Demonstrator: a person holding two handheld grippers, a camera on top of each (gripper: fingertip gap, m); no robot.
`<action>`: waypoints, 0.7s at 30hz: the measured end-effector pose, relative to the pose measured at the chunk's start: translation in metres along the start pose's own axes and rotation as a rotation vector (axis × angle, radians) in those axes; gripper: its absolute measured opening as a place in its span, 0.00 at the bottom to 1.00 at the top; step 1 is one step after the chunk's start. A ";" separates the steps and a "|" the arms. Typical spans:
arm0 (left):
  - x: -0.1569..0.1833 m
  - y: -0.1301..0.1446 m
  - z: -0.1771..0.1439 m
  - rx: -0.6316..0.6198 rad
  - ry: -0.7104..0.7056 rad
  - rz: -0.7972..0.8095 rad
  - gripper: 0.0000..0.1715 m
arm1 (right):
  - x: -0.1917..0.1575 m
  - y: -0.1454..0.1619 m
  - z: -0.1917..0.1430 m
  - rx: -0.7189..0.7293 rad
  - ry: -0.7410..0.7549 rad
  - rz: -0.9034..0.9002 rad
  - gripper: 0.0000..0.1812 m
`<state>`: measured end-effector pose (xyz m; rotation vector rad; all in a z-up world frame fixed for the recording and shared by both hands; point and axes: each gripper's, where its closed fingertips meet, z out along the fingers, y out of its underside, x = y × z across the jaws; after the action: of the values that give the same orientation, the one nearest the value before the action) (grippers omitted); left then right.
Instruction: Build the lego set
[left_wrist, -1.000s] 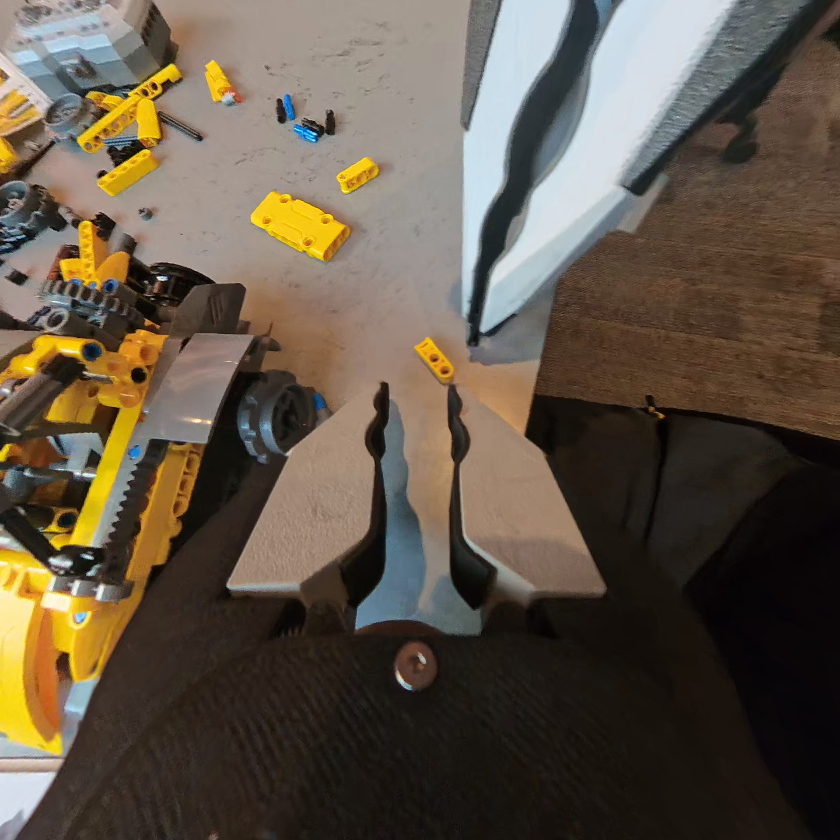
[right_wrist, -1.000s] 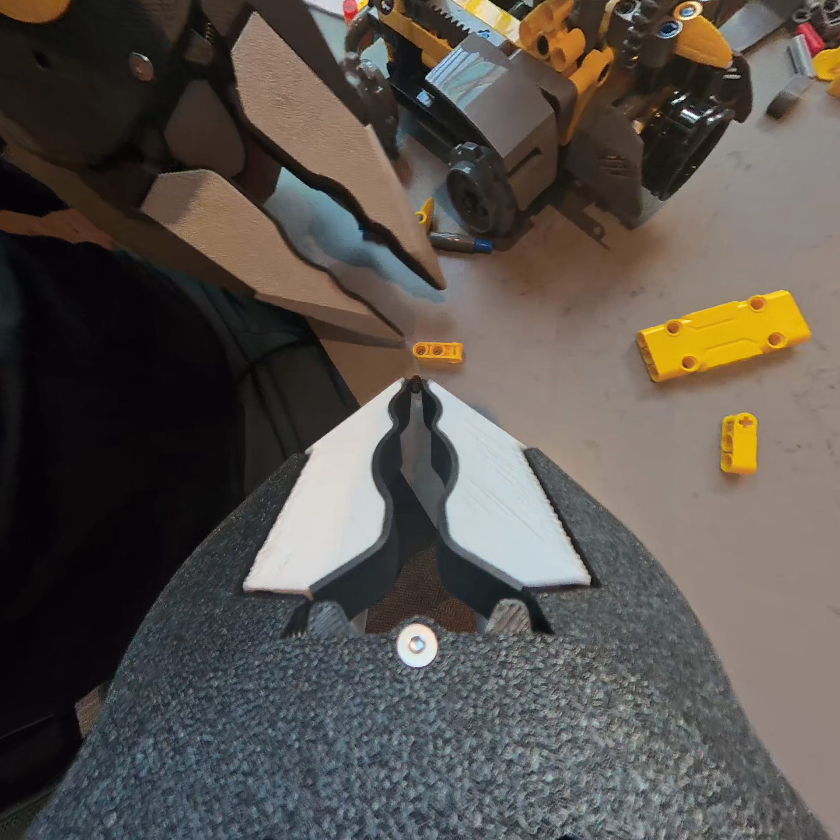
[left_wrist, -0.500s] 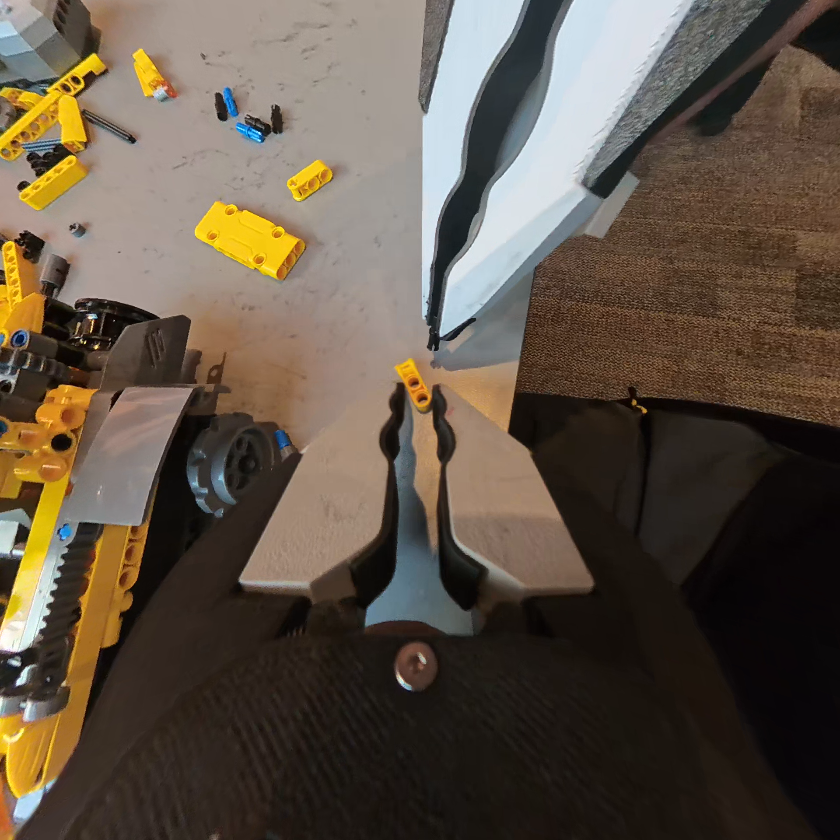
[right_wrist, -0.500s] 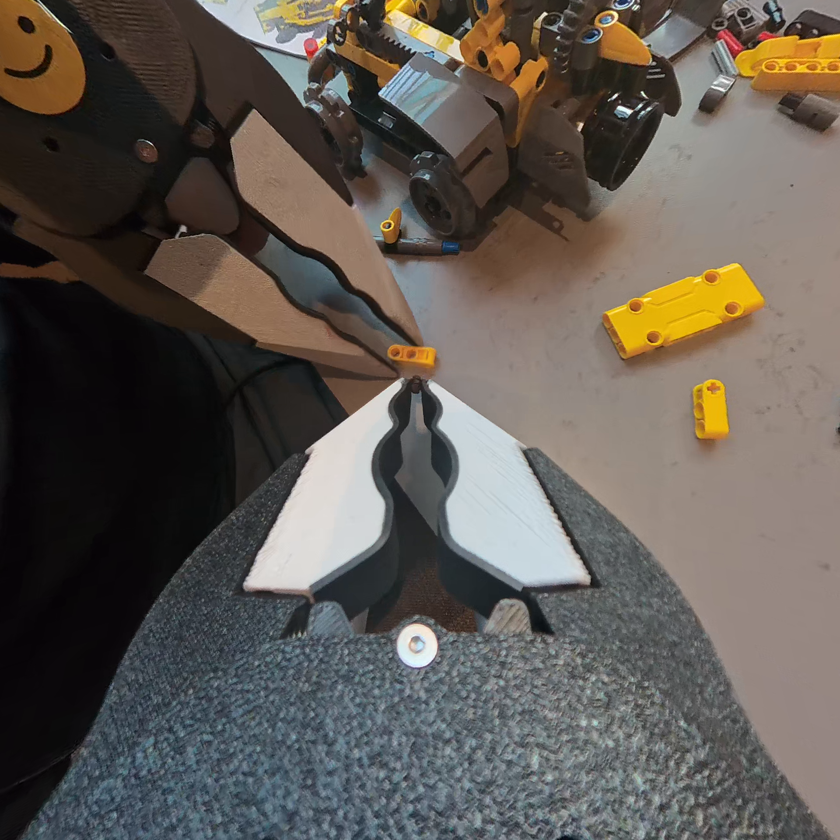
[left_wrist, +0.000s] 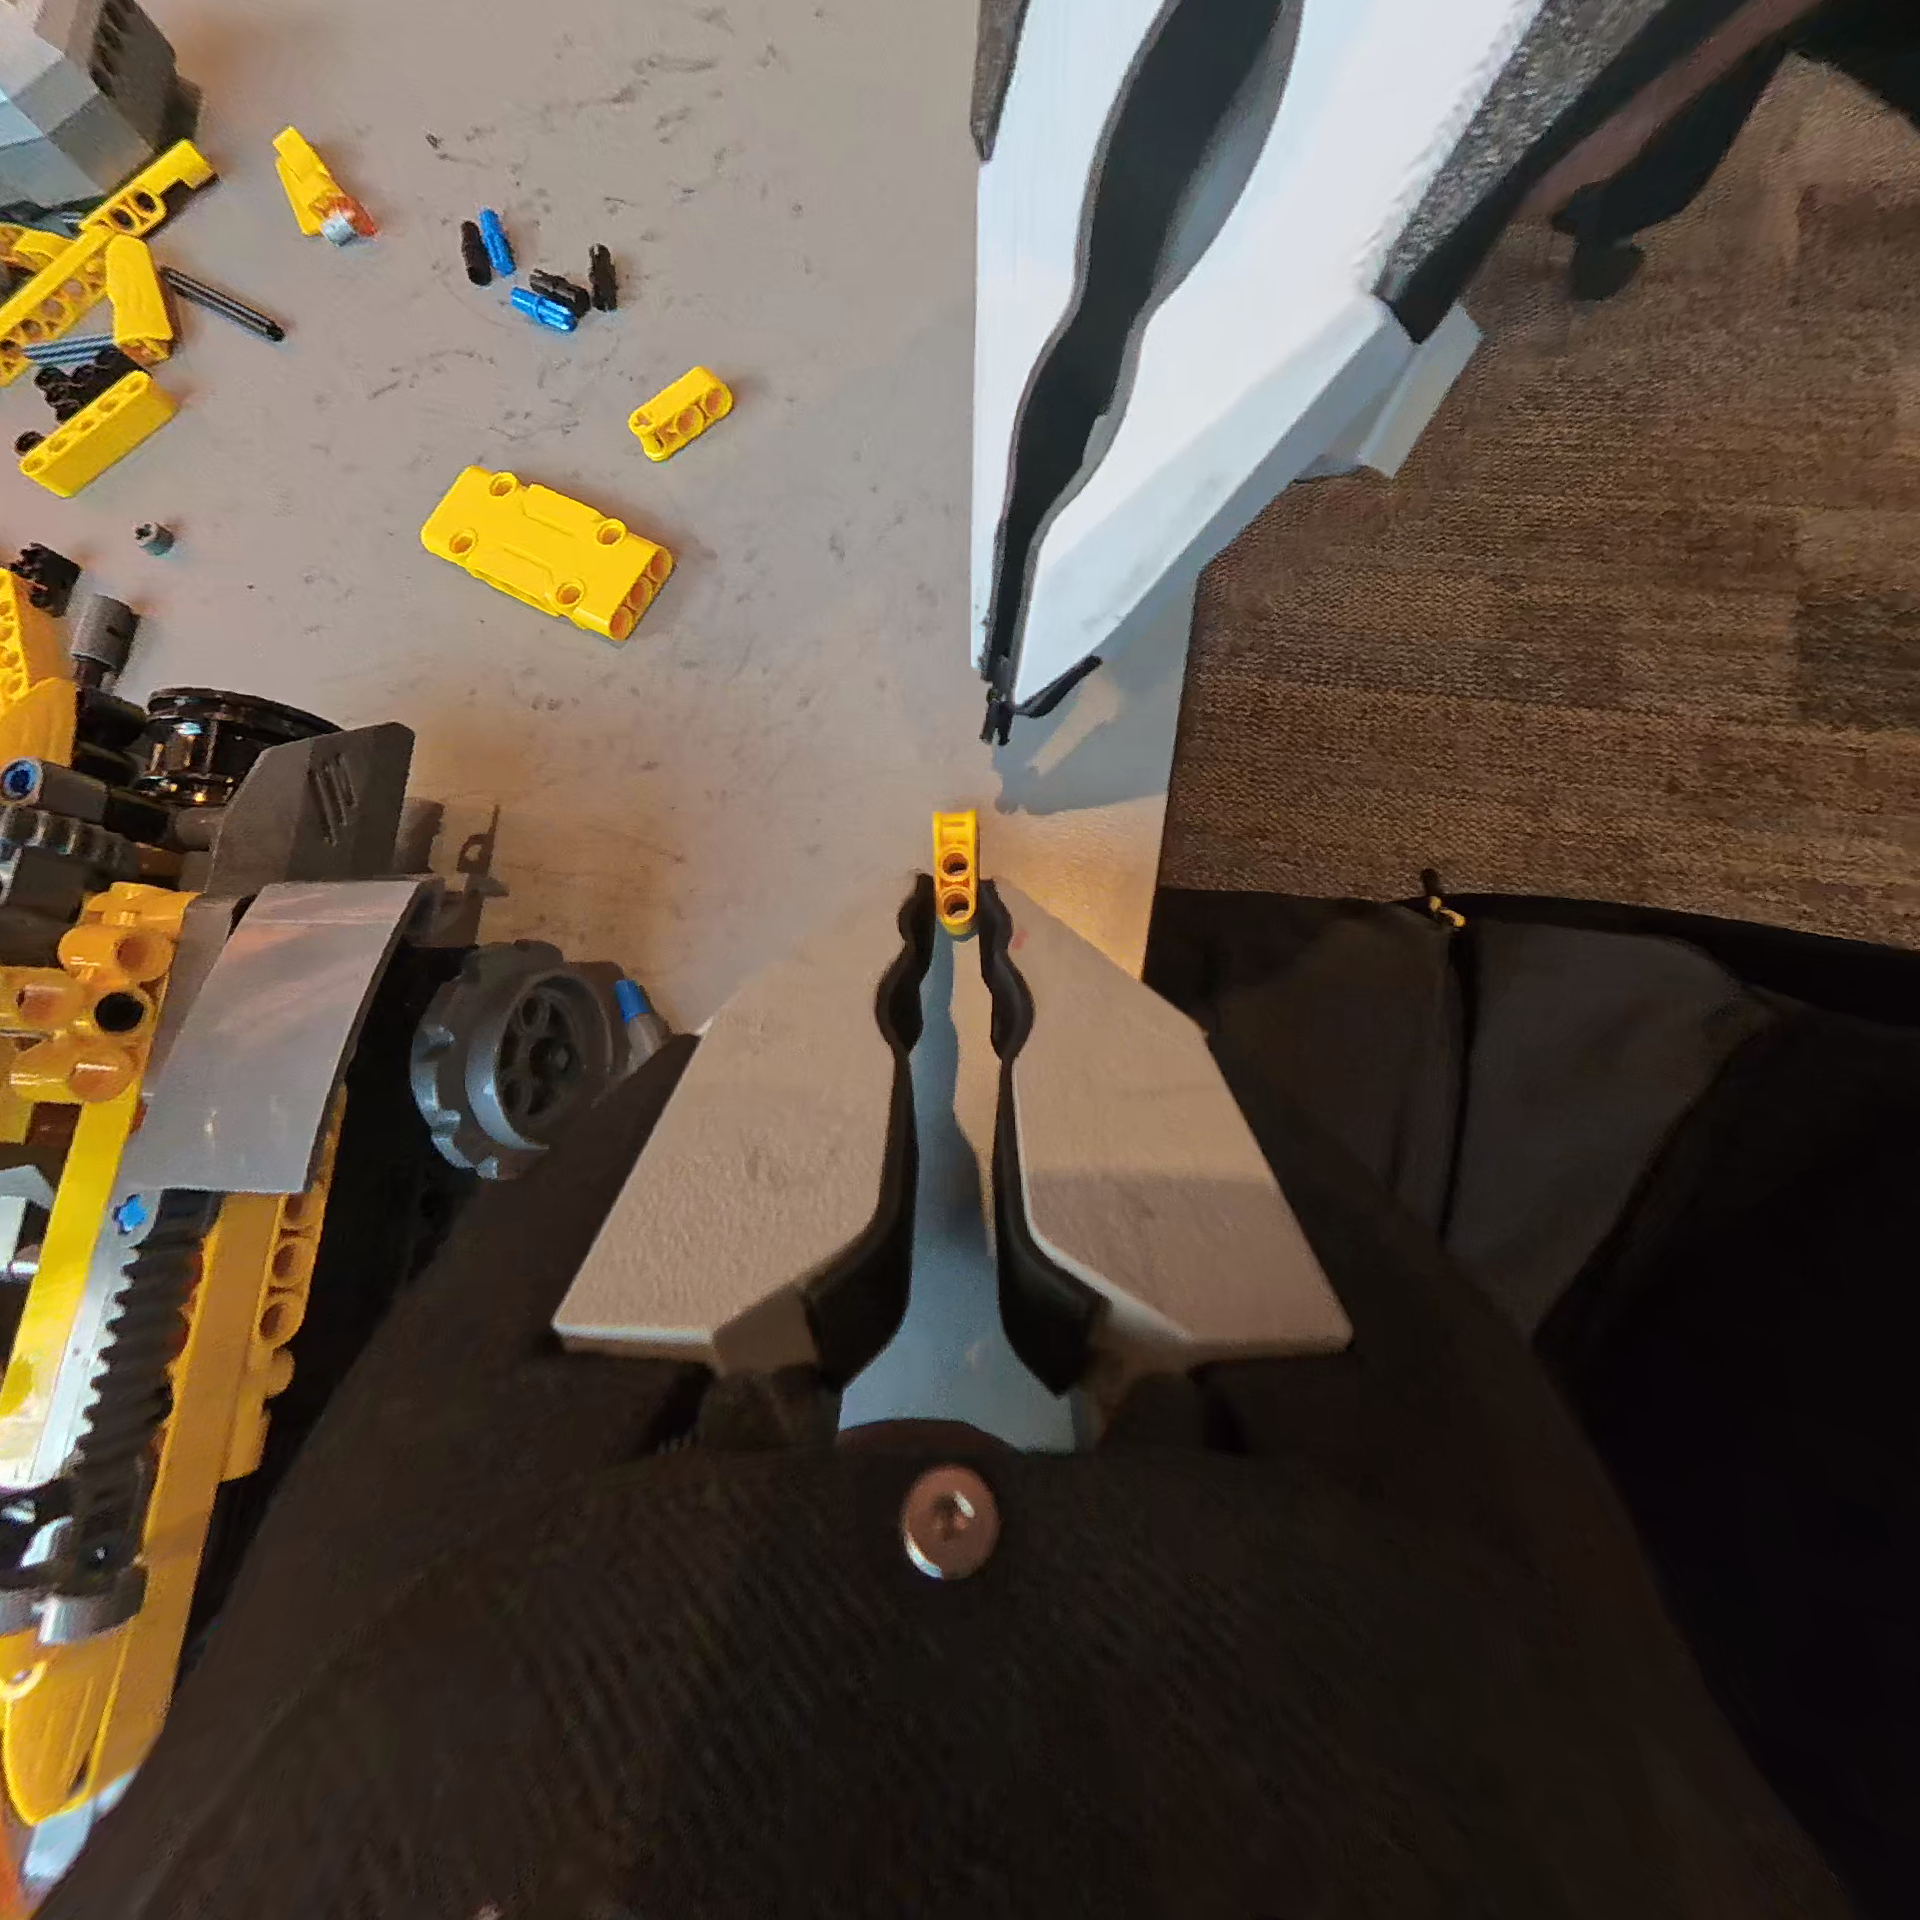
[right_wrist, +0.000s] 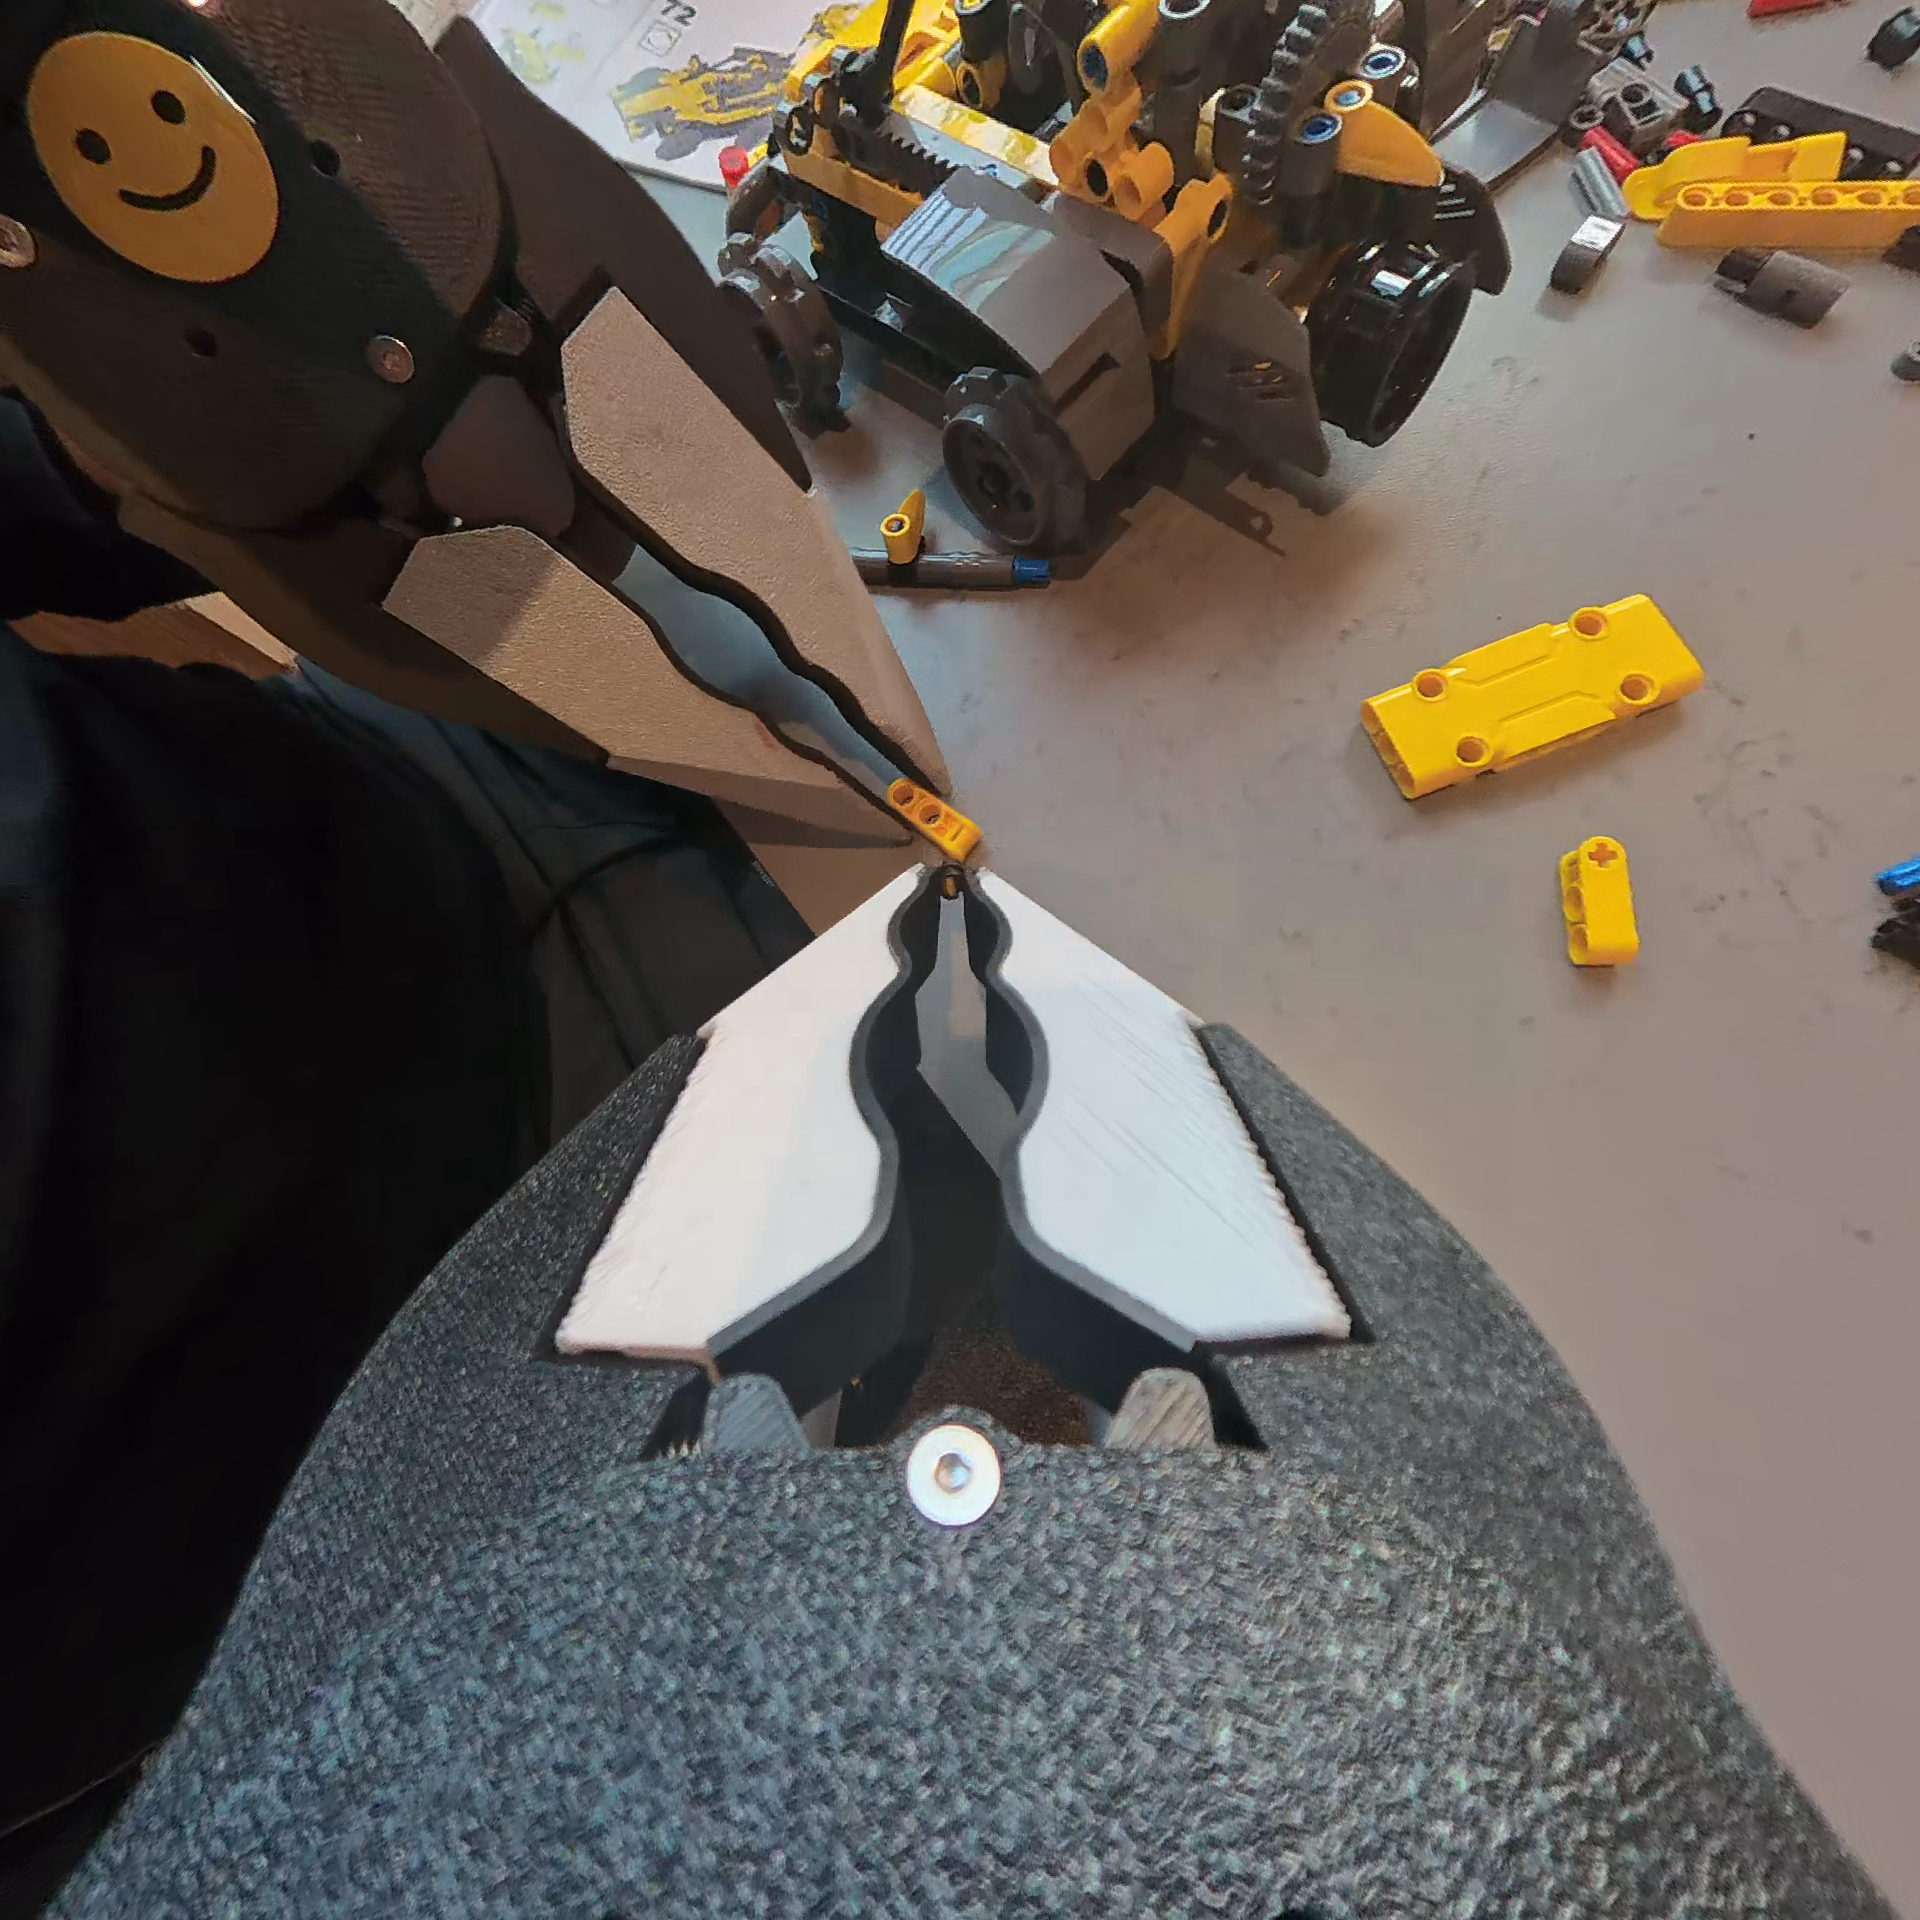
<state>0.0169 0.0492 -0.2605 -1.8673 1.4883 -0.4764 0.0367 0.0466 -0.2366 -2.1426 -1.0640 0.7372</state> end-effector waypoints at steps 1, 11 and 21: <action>0.001 0.001 -0.001 0.004 0.011 -0.003 0.03 | -0.001 0.000 0.000 -0.005 0.002 -0.006 0.02; 0.000 0.006 -0.007 0.010 0.028 -0.023 0.07 | -0.009 -0.006 0.009 -0.074 0.011 -0.042 0.02; 0.003 0.003 -0.004 0.011 0.041 -0.005 0.03 | -0.009 -0.007 0.020 -0.171 0.023 -0.117 0.02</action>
<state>0.0130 0.0448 -0.2607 -1.8631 1.5051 -0.5272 0.0145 0.0479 -0.2427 -2.2026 -1.2687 0.5839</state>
